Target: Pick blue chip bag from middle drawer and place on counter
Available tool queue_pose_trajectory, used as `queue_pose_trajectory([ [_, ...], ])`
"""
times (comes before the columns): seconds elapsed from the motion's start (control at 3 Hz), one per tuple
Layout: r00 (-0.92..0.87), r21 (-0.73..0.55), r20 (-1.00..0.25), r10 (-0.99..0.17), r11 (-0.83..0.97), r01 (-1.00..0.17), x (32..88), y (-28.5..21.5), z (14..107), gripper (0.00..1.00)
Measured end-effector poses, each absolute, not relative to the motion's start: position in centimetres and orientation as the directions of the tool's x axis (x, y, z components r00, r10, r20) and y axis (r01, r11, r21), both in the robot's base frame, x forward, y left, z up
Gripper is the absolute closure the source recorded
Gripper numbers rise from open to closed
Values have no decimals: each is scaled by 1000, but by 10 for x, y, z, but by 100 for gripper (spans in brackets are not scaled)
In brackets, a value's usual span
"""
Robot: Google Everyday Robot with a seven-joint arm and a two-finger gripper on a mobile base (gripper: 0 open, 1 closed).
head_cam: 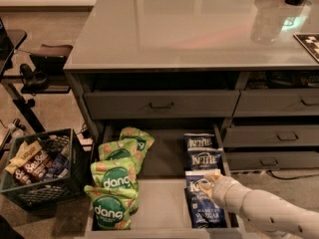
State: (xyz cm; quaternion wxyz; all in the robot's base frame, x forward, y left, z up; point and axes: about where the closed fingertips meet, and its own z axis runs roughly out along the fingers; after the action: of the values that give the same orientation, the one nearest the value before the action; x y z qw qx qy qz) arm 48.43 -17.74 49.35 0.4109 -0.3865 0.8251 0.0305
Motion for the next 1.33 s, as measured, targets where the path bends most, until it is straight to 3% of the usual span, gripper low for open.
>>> queue_pose_trajectory([
  [0.33, -355, -278, -703, -617, 697, -661, 485, -177, 500, 3],
  [1.33, -510, -219, -672, -537, 802, -555, 484, -195, 458, 0],
])
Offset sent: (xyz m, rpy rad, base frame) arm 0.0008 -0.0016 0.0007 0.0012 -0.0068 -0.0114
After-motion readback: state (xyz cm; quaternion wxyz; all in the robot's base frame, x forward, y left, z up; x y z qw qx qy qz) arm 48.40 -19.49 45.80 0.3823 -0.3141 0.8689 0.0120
